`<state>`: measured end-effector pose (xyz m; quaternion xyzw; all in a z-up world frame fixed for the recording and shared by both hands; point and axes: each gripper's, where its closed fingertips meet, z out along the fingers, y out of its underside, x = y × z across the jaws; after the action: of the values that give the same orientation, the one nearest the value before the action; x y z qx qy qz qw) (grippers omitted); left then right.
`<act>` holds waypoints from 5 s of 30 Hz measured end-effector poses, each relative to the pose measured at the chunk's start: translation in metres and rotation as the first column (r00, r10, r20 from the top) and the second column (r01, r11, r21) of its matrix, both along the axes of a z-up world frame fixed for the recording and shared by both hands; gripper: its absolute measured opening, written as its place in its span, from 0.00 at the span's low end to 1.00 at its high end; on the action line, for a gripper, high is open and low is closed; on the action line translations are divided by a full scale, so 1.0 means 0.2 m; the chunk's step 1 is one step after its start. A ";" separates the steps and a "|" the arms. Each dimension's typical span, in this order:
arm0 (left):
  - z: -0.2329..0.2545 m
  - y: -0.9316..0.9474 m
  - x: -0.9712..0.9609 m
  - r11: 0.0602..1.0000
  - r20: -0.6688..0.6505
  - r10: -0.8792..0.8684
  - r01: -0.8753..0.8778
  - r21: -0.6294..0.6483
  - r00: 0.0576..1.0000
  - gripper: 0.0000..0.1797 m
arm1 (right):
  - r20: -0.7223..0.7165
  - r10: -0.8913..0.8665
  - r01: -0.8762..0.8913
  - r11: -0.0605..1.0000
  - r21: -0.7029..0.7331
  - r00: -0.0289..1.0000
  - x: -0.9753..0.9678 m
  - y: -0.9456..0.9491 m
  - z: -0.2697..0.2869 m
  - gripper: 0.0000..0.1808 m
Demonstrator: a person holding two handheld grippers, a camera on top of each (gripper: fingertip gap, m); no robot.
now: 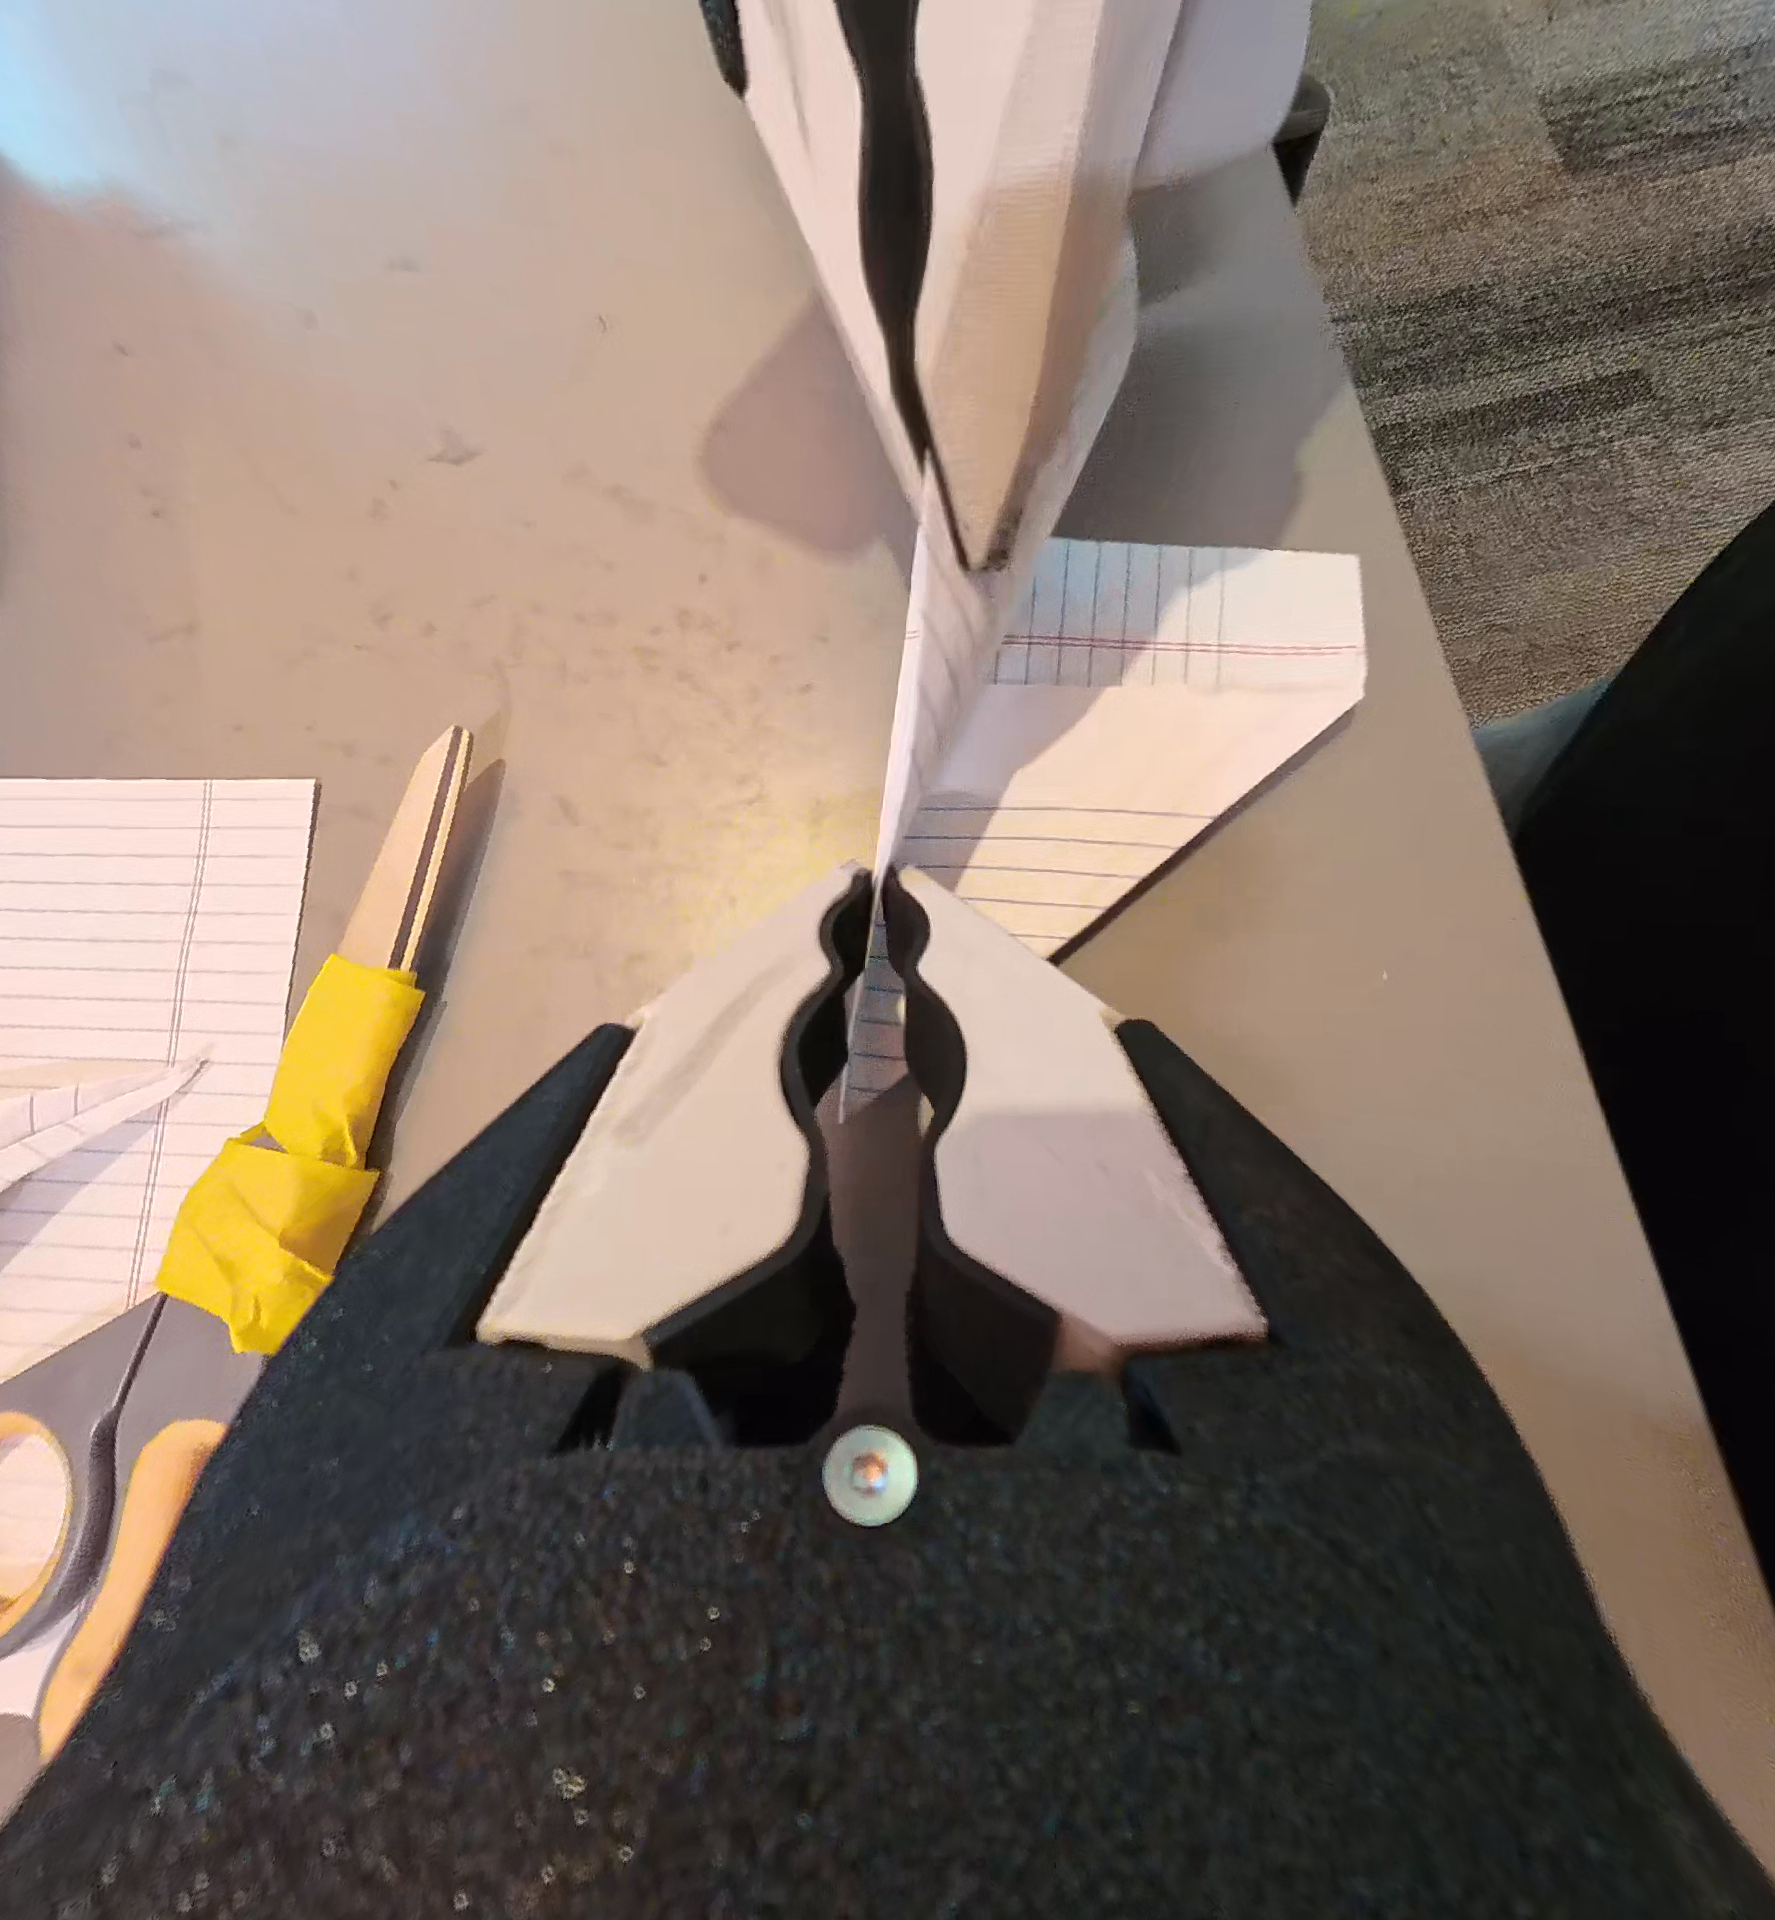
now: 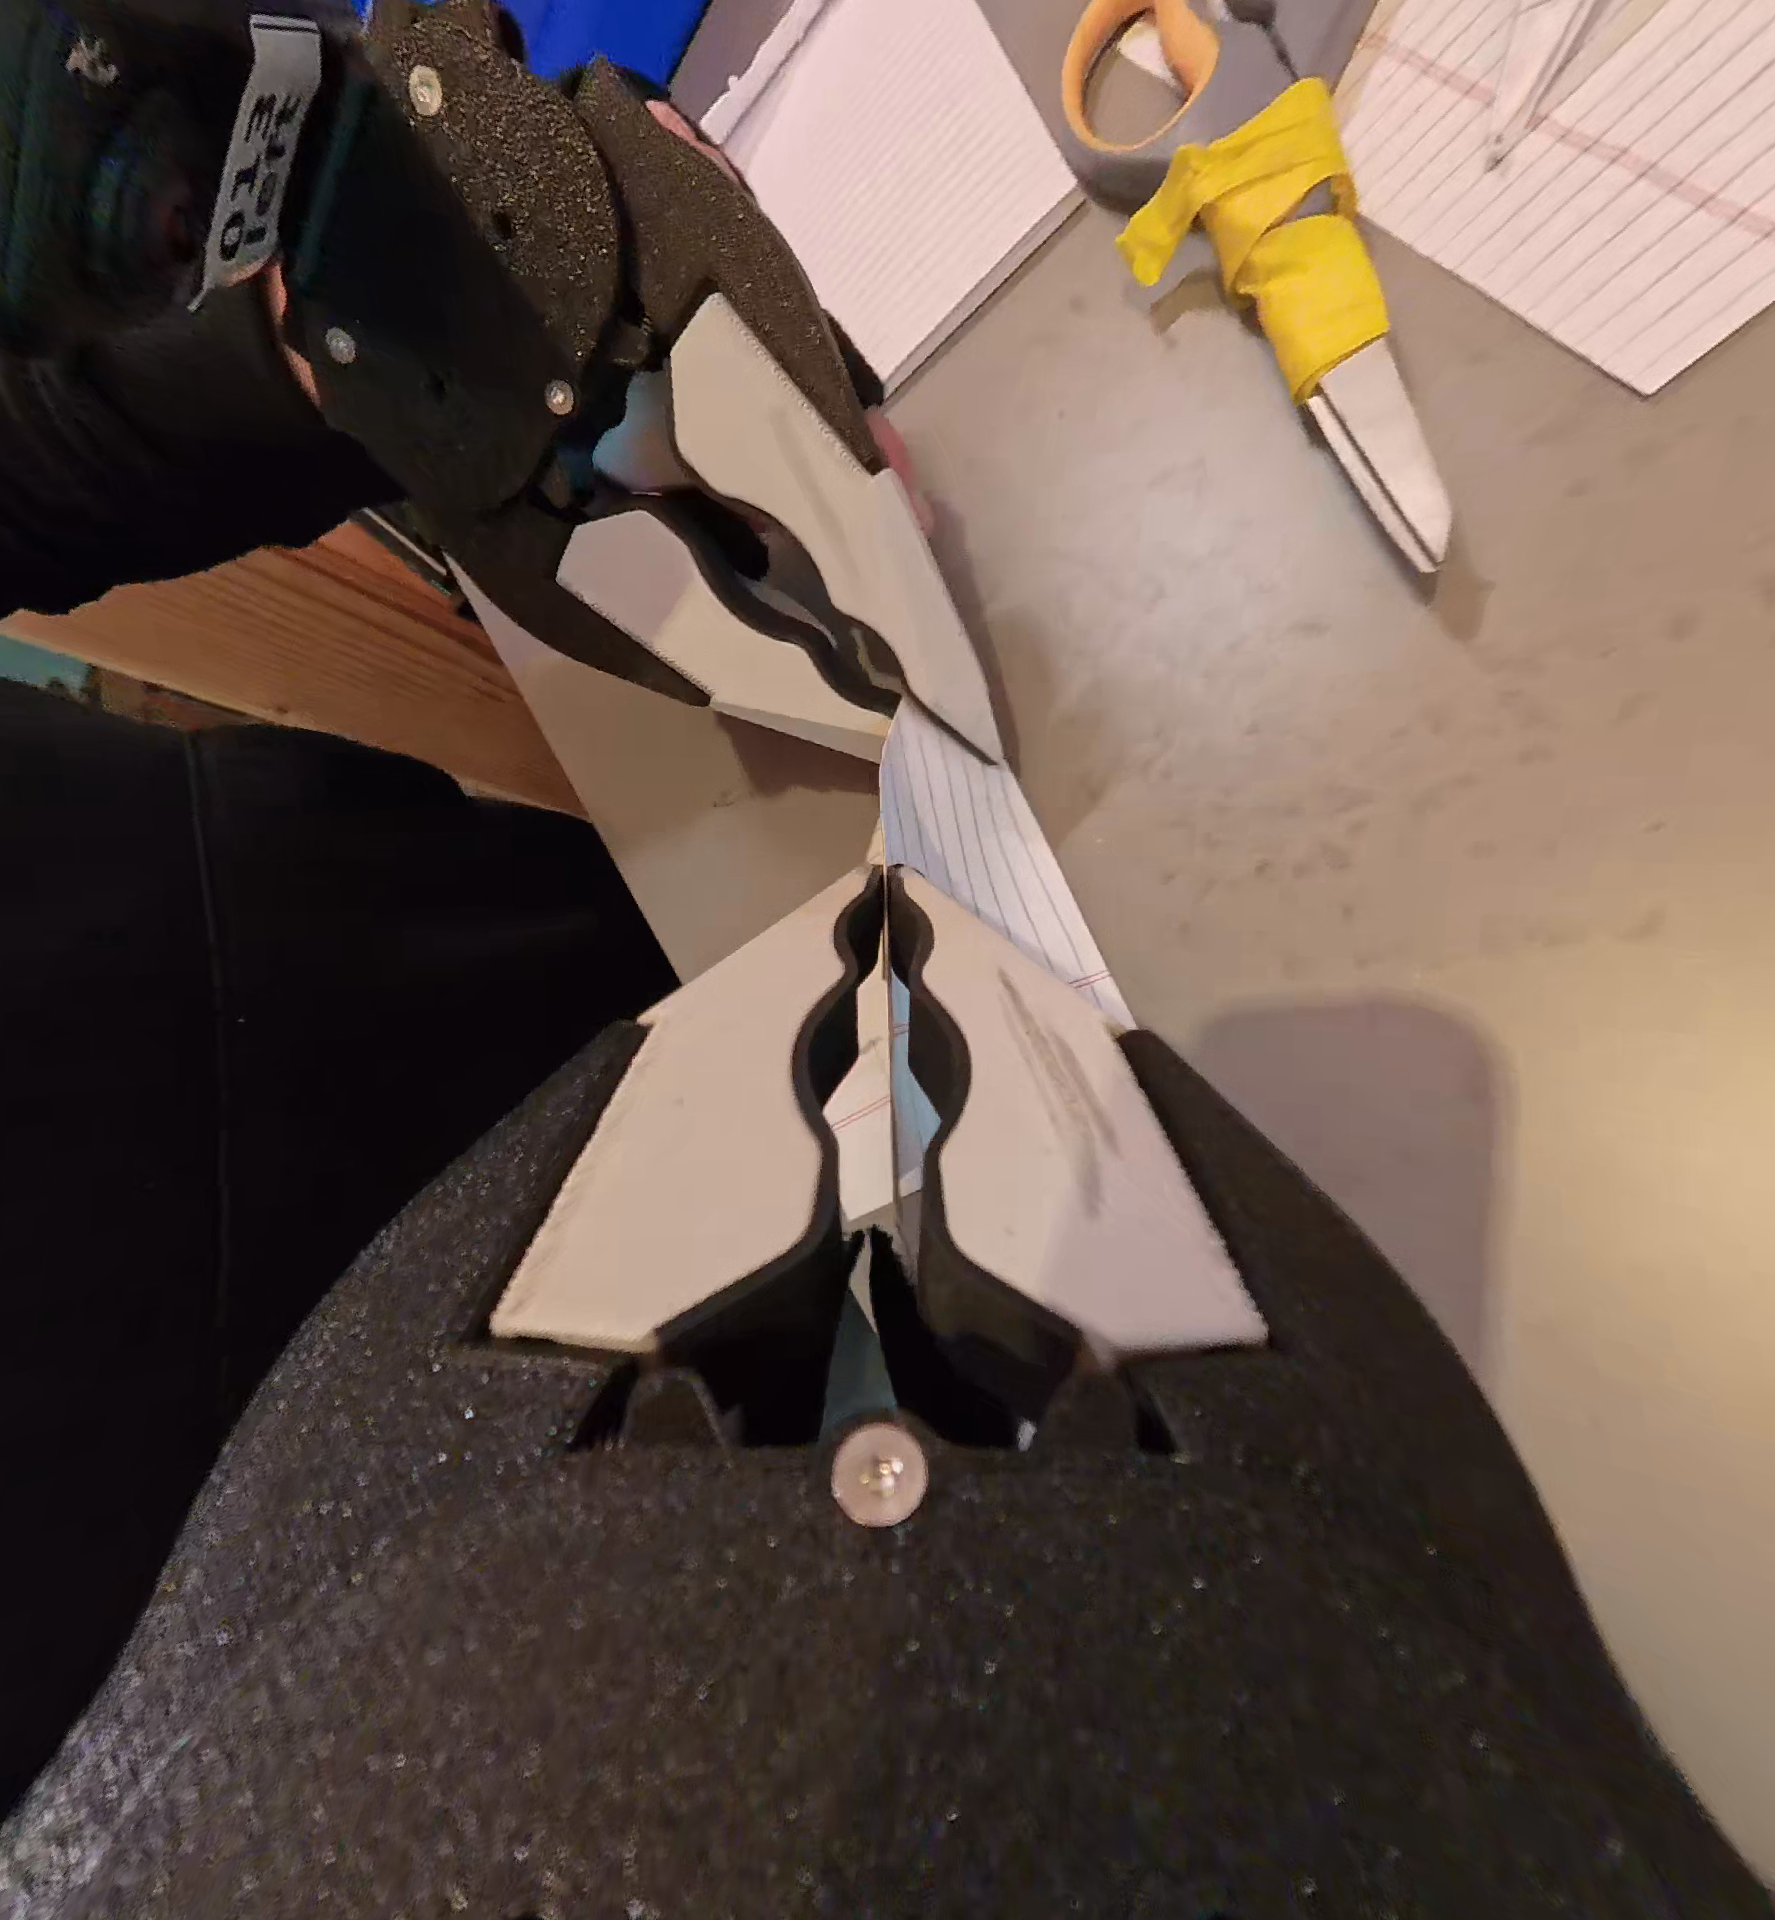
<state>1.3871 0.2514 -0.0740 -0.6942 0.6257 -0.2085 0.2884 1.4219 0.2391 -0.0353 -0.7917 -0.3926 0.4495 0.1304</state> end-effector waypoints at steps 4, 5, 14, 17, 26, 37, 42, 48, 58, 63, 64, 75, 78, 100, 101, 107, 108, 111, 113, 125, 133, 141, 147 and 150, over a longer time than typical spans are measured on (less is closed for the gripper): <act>-0.03 -0.02 -0.02 0.999 -0.002 0.006 -0.005 0.032 1.000 0.04 | 0.015 0.025 -0.025 0.999 -0.020 1.000 -0.02 -0.02 -0.03 0.00; -0.03 -0.03 -0.02 0.999 0.005 0.002 -0.002 0.033 1.000 0.06 | 0.012 0.032 -0.032 0.999 -0.023 0.999 -0.02 -0.03 -0.03 0.00; -0.02 -0.07 -0.07 1.000 0.047 0.021 -0.021 -0.004 0.999 0.00 | 0.039 0.019 -0.017 0.999 -0.051 0.999 -0.01 -0.01 -0.03 0.00; -0.03 -0.08 -0.08 0.999 0.019 -0.004 0.003 0.035 1.000 0.00 | 0.046 0.029 -0.025 0.996 -0.085 0.999 -0.03 0.01 -0.06 0.00; -0.05 -0.11 -0.09 0.989 -0.024 -0.033 0.036 0.141 0.999 0.03 | 0.116 0.075 -0.060 0.990 -0.128 0.990 -0.01 -0.05 -0.16 0.00; -0.05 -0.12 -0.10 0.993 -0.012 -0.001 0.002 0.122 1.000 0.02 | 0.110 0.046 -0.036 0.995 -0.097 0.993 -0.02 -0.02 -0.13 0.00; 0.02 -0.12 -0.10 0.995 0.060 0.044 -0.039 -0.096 0.997 0.00 | 0.036 0.002 0.003 0.991 -0.137 0.999 -0.03 0.05 -0.05 0.00; 0.05 -0.06 -0.11 0.912 0.098 0.117 -0.068 -0.405 0.988 0.00 | -0.003 -0.023 0.023 0.999 -0.023 1.000 -0.05 0.17 0.02 0.15; 0.06 -0.06 -0.14 0.778 0.082 -0.032 0.077 -0.623 0.996 0.00 | 0.095 0.203 -0.202 0.979 -0.023 0.975 -0.12 0.11 -0.06 0.00; 0.00 0.06 -0.18 0.878 0.010 0.029 -0.021 -0.478 1.000 0.05 | 0.079 0.123 -0.118 0.991 -0.071 0.989 -0.12 0.15 -0.10 0.00; -0.01 0.09 -0.19 0.909 0.002 0.045 -0.040 -0.415 0.999 0.05 | 0.101 0.109 -0.103 0.992 -0.067 0.989 -0.11 0.17 -0.12 0.00; -0.03 0.14 -0.14 0.982 -0.018 0.115 -0.116 -0.150 0.993 0.06 | 0.128 0.030 -0.030 1.000 -0.002 0.991 -0.11 0.22 -0.17 0.00; -0.05 0.13 -0.13 0.993 -0.052 0.095 -0.098 -0.059 0.994 0.08 | 0.147 0.048 -0.070 0.987 0.147 0.988 -0.11 0.21 -0.16 0.00; -0.05 0.12 -0.11 0.938 -0.069 -0.023 0.046 0.345 0.997 0.04 | 0.481 0.272 -0.551 0.344 0.760 0.833 -0.11 0.09 -0.17 0.00; -0.05 0.11 -0.11 0.933 -0.072 -0.029 0.053 0.355 0.997 0.04 | 0.496 0.275 -0.565 0.329 0.756 0.824 -0.11 0.09 -0.18 0.00; -0.04 0.12 -0.13 0.922 -0.090 -0.028 0.061 0.383 0.996 0.05 | 0.550 0.300 -0.624 0.289 0.726 0.779 -0.10 0.08 -0.24 0.00; -0.04 0.13 -0.13 0.922 -0.089 -0.018 0.051 0.383 0.996 0.05 | 0.557 0.300 -0.630 0.287 0.722 0.775 -0.10 0.08 -0.24 0.00; -0.03 0.14 -0.17 0.936 -0.087 0.019 0.013 0.352 0.996 0.09 | 0.574 0.301 -0.645 0.272 0.714 0.762 -0.10 0.08 -0.25 0.00; -0.02 0.12 -0.18 0.963 -0.071 0.046 -0.025 0.269 0.996 0.13 | 0.574 0.298 -0.644 0.271 0.716 0.763 -0.11 0.08 -0.24 0.00; -0.05 0.01 -0.18 0.956 -0.048 0.021 -0.006 0.292 0.999 0.09 | 0.560 0.312 -0.638 0.280 0.718 0.767 -0.10 0.06 -0.26 0.00; -0.05 -0.01 -0.18 0.921 -0.063 0.004 0.021 0.390 0.998 0.04 | 0.585 0.347 -0.676 0.273 0.684 0.733 -0.08 0.05 -0.26 0.00; -0.05 0.01 -0.17 0.898 -0.063 0.017 0.012 0.441 0.998 0.04 | 0.612 0.363 -0.709 0.287 0.644 0.703 -0.07 0.07 -0.26 0.00; -0.06 0.02 -0.16 0.889 -0.058 0.013 0.015 0.457 0.998 0.03 | 0.612 0.358 -0.709 0.335 0.621 0.705 -0.06 0.07 -0.26 0.00; -0.06 0.02 -0.16 0.892 -0.056 0.017 0.010 0.451 0.998 0.03 | 0.605 0.344 -0.696 0.380 0.609 0.718 -0.06 0.08 -0.26 0.01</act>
<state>1.3555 0.2549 -0.0858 -0.6154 0.6638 -0.0365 0.4234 1.4106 0.2558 -0.0867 -0.5408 -0.8015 0.0736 0.2444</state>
